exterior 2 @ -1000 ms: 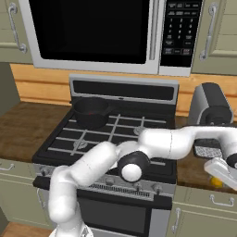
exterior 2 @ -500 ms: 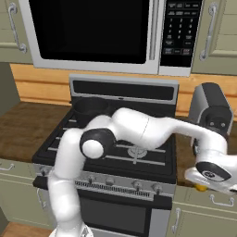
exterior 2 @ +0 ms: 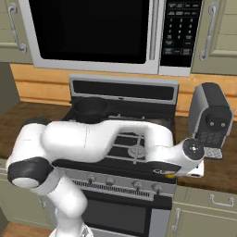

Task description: Put the lemon and tomato in the pot. Retrieve the spatula and lightly stir the vegetables in the pot.

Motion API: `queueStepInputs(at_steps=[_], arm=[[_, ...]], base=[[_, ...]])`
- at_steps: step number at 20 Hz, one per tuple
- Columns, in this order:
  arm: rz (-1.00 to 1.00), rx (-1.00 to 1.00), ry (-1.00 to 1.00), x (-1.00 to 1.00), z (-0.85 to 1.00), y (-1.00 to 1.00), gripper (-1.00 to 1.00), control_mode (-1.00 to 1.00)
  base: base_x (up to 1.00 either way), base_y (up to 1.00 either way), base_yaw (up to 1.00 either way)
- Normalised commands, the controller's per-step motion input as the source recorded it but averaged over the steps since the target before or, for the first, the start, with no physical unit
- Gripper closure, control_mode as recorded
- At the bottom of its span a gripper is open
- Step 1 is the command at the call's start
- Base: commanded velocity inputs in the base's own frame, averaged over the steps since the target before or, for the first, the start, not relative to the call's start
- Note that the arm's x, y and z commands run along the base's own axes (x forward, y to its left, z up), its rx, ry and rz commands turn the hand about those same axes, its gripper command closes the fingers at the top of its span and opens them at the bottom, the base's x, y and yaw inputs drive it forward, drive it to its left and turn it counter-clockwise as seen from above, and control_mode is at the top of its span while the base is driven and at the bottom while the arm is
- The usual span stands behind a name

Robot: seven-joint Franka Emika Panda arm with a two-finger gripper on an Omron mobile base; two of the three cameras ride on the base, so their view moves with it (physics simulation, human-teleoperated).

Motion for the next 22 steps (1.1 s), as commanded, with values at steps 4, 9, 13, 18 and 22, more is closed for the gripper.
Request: queueStepInputs(at_steps=[4, 9, 13, 18, 22], arm=[[-0.01, -0.02, 0.0, 0.0, 0.76, 1.0, 1.0, -1.0], [-0.04, 0.0, 0.0, 0.01, 0.57, 1.0, 1.0, -1.0], [-0.05, 0.0, 0.0, 0.08, 0.49, 1.0, 1.0, -1.0], [-0.05, 0.0, -0.01, 0.2, 0.38, 1.0, 1.0, -1.0], [-0.04, 0.0, -0.05, 0.18, 0.3, 1.0, 1.0, -1.0]], base=[[0.0, 0.0, 0.0], [0.0, 0.0, 0.0], [0.0, 0.0, 0.0], [0.0, 0.0, 0.0], [0.0, 0.0, 0.0]])
